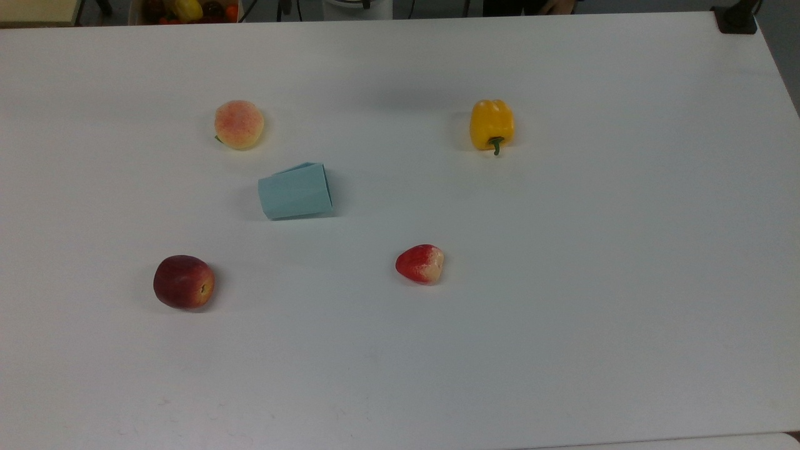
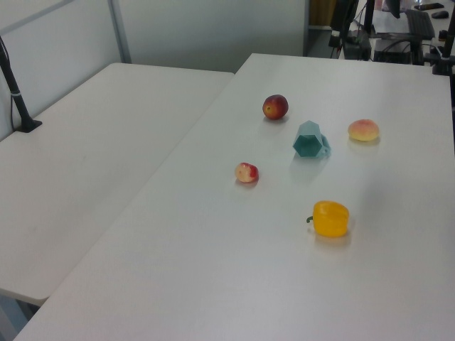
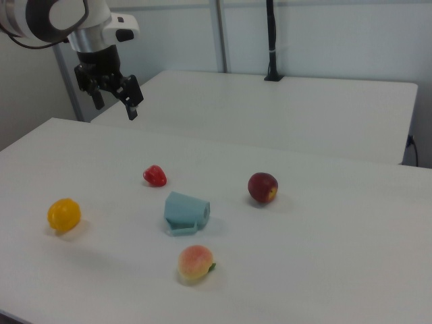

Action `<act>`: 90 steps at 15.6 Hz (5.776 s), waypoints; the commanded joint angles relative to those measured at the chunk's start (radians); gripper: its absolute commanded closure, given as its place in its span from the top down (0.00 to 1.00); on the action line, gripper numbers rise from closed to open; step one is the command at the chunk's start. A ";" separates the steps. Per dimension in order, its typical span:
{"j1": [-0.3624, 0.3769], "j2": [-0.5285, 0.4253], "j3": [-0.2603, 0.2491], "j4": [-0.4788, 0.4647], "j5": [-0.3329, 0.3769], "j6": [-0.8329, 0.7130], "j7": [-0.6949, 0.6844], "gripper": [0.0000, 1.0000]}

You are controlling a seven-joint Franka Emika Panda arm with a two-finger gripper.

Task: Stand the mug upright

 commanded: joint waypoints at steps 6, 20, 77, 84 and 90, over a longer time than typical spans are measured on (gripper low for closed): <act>0.026 -0.022 -0.016 -0.039 0.008 0.019 -0.017 1.00; 0.019 -0.017 0.030 -0.057 -0.156 0.014 -0.081 1.00; -0.002 0.369 0.093 -0.220 -0.896 0.368 0.562 0.00; -0.046 0.265 0.088 -0.180 -0.487 0.361 0.259 0.00; -0.059 0.266 0.005 -0.136 -0.160 0.347 -0.185 0.00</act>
